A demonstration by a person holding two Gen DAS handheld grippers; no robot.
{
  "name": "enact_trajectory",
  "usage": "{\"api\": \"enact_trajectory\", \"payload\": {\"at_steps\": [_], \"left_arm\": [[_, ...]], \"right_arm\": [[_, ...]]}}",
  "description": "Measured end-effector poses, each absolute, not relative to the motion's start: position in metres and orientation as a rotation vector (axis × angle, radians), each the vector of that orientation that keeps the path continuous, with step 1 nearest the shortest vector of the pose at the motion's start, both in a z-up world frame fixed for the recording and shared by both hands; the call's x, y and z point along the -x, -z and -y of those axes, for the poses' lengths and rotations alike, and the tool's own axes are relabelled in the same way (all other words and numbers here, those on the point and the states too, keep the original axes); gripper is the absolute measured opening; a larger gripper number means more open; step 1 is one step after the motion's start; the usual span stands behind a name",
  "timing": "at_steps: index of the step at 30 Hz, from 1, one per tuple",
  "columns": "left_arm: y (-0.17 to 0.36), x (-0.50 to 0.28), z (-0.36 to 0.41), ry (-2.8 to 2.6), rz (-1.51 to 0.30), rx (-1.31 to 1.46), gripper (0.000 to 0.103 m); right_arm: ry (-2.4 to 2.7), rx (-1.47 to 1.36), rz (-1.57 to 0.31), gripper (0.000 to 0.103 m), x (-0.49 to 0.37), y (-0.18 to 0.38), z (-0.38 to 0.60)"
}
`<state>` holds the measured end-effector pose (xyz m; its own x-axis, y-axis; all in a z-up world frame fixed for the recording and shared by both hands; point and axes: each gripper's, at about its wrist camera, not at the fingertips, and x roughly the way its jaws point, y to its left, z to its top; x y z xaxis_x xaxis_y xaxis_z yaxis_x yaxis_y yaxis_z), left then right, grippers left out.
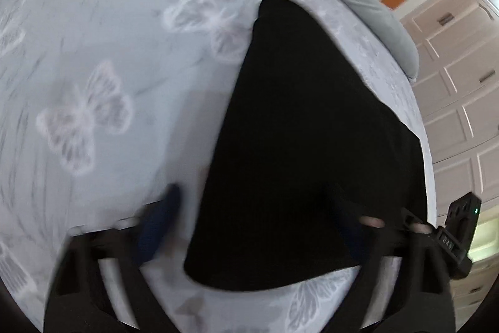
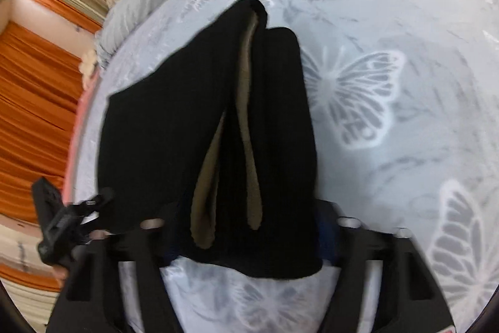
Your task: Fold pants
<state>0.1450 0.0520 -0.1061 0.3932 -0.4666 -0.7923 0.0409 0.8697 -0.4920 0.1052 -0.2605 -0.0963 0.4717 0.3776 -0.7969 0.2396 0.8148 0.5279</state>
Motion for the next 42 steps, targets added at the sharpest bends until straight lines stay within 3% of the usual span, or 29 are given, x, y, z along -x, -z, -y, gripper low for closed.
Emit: {"api": "enact_trajectory", "payload": {"at_steps": [1, 2, 3, 7, 9, 13, 14, 17, 19, 20, 21, 23, 25, 29, 33, 37, 40, 42], "left_arm": [[0.103, -0.144, -0.051, 0.351, -1.130, 0.439, 0.045], [0.097, -0.140, -0.053, 0.342, -1.120, 0.450, 0.032], [0.082, -0.131, -0.057, 0.362, -1.091, 0.435, 0.026], [0.033, -0.085, -0.077, 0.449, -1.056, 0.428, 0.025], [0.029, -0.057, -0.085, 0.469, -1.062, 0.386, 0.028], [0.082, -0.022, -0.091, 0.390, -1.193, 0.253, 0.041], [0.086, -0.013, -0.099, 0.369, -1.180, 0.266, 0.046], [0.050, -0.005, -0.111, 0.350, -1.060, 0.264, 0.044], [0.006, -0.003, -0.107, 0.272, -0.878, 0.169, 0.055], [-0.004, -0.005, -0.102, 0.264, -0.843, 0.141, 0.068], [-0.015, -0.011, -0.091, 0.262, -0.809, 0.107, 0.072], [-0.020, -0.027, -0.069, 0.249, -0.805, 0.062, 0.072], [-0.008, -0.053, -0.047, 0.254, -0.825, 0.031, 0.072], [0.043, -0.097, -0.027, 0.199, -0.958, 0.022, 0.061], [0.086, -0.129, -0.034, 0.139, -1.076, 0.107, 0.075], [0.073, -0.120, -0.032, 0.130, -1.041, 0.121, 0.075], [0.061, -0.109, -0.022, 0.107, -0.979, 0.034, 0.074], [0.049, -0.094, -0.022, 0.130, -0.946, 0.007, 0.078]], "right_arm": [[-0.099, -0.660, -1.081, 0.036, -0.104, 0.090, 0.259], [-0.112, -0.653, -1.051, 0.033, -0.099, 0.078, 0.255], [-0.132, -0.643, -1.027, 0.032, -0.094, 0.068, 0.251], [-0.240, -0.588, -0.971, 0.032, -0.048, 0.025, 0.231], [-0.252, -0.536, -1.009, 0.035, -0.014, 0.030, 0.223], [-0.148, -0.455, -1.194, 0.056, 0.015, 0.087, 0.219], [-0.147, -0.521, -1.146, 0.054, 0.024, 0.082, 0.225], [-0.026, -0.408, -0.939, 0.054, 0.038, 0.027, 0.226], [-0.020, -0.326, -0.889, 0.054, 0.031, 0.006, 0.213], [-0.041, -0.289, -0.863, 0.048, 0.021, -0.003, 0.201], [-0.063, -0.257, -0.851, 0.042, 0.012, -0.006, 0.192], [-0.111, -0.155, -0.857, 0.012, -0.015, -0.005, 0.166], [-0.137, -0.099, -0.884, 0.000, -0.039, 0.007, 0.152], [-0.036, -0.025, -0.987, 0.000, -0.071, 0.053, 0.160], [0.023, -0.199, -1.043, 0.000, -0.089, 0.076, 0.210], [-0.028, -0.160, -0.949, 0.000, -0.079, 0.049, 0.195], [0.010, -0.153, -1.069, 0.000, -0.089, 0.074, 0.202], [-0.006, -0.208, -1.023, 0.000, -0.076, 0.058, 0.209]]}}
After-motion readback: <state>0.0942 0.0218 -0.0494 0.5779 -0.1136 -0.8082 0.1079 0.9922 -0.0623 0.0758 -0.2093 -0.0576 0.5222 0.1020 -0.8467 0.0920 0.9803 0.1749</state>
